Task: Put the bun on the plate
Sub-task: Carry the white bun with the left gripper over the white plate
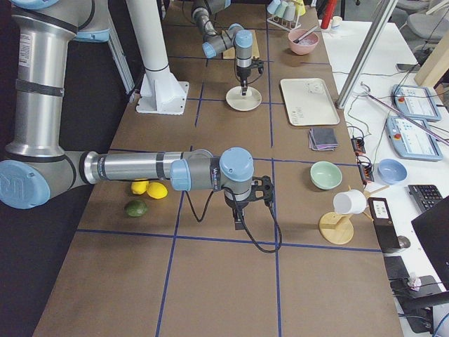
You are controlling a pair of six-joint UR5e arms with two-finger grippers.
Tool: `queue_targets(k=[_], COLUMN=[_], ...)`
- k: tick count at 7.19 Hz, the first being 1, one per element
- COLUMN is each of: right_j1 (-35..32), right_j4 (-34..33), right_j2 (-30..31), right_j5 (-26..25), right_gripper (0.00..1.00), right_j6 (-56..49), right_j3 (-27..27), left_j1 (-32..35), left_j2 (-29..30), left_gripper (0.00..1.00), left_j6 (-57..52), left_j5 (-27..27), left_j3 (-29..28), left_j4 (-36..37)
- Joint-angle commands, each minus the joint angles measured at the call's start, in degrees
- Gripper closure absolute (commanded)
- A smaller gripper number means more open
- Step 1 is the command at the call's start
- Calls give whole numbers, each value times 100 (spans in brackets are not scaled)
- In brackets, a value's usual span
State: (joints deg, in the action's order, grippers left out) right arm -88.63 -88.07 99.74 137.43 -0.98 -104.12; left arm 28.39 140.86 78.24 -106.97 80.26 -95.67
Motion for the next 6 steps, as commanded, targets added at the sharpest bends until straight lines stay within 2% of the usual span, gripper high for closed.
queue_targets(k=[1, 4, 5, 6], right_j1=[-23, -58, -84, -93], right_j4=[0, 0, 0, 0], right_j2=[-7, -7, -16, -25], right_j5=[3, 3, 3, 11], right_gripper=[0, 0, 0, 0], right_j6=[1, -8, 10, 10], right_j3=[-3, -20, -46, -47], left_j1=[-9, -62, -62, -62], left_j2=[11, 29, 20, 12], left_gripper=[71, 71, 55, 36], left_j6=[7, 7, -63, -307], left_j5=[-8, -9, -9, -9], left_j3=[-142, -405, -423, -415], left_j4=[-154, -548, -584, -585])
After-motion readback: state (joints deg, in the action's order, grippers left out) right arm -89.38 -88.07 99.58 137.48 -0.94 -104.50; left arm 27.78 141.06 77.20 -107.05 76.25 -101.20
